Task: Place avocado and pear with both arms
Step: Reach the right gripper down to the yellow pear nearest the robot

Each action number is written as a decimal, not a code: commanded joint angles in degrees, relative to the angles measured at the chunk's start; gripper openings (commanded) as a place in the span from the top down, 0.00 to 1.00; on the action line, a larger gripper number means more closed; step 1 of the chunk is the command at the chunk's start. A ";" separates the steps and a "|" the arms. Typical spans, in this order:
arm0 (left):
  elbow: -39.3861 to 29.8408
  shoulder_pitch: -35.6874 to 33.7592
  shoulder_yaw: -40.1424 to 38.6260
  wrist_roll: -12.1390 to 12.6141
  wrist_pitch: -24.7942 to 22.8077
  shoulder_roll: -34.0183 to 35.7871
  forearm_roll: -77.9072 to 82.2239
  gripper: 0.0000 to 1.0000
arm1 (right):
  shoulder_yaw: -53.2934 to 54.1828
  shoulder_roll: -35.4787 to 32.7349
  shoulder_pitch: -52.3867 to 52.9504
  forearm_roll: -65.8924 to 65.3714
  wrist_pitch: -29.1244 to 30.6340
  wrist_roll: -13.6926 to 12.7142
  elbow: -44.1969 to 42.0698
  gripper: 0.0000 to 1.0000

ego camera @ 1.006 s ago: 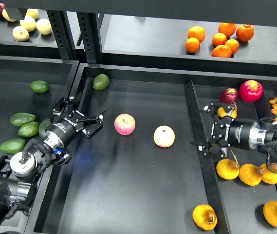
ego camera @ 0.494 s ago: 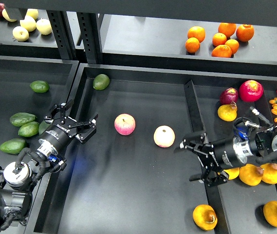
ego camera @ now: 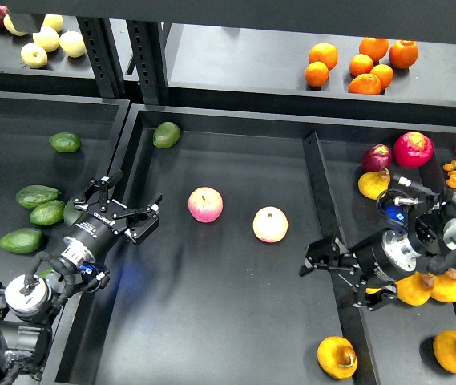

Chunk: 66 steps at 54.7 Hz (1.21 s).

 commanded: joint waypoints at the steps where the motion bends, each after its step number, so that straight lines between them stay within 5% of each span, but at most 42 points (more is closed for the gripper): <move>1: -0.31 0.28 0.01 0.00 0.00 0.00 0.00 0.01 | -2.84 0.61 0.21 -3.49 -0.01 0.00 -0.36 0.00; 66: -1.10 0.36 1.42 0.00 0.00 0.00 0.00 0.01 | -17.17 13.97 0.30 -7.71 -0.01 0.00 -8.27 0.05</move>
